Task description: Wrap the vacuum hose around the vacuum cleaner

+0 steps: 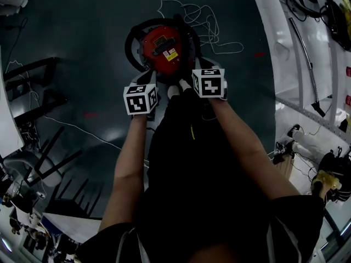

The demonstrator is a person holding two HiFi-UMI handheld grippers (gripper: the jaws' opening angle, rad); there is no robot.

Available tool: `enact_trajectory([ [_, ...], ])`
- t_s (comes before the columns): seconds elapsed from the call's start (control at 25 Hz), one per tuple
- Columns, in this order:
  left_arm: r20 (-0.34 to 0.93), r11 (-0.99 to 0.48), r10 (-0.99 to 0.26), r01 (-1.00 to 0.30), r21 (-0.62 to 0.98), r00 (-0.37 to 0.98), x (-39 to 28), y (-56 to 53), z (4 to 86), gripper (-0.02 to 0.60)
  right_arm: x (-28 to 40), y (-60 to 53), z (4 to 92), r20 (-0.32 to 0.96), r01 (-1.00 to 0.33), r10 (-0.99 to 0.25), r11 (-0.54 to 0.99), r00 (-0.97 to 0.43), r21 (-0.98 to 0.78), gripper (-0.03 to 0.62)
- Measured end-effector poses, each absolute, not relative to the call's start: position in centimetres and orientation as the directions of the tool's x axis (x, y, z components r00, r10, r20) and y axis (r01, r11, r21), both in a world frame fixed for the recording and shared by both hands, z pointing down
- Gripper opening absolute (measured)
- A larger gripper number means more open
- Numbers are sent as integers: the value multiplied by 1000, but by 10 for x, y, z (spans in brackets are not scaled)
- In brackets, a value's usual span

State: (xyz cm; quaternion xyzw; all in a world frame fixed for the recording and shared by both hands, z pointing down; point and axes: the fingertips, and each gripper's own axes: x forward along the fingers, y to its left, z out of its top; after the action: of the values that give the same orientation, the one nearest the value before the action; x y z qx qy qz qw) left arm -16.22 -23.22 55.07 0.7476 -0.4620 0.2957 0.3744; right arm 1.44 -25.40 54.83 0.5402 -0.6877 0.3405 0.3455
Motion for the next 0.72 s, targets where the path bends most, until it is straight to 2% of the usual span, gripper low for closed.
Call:
enact_trajectory([
  [0.72, 785, -313, -458, -902, 297, 417, -149, -243, 548, 11, 12, -258, 548, 831, -969, -510, 210, -222, -129, -5],
])
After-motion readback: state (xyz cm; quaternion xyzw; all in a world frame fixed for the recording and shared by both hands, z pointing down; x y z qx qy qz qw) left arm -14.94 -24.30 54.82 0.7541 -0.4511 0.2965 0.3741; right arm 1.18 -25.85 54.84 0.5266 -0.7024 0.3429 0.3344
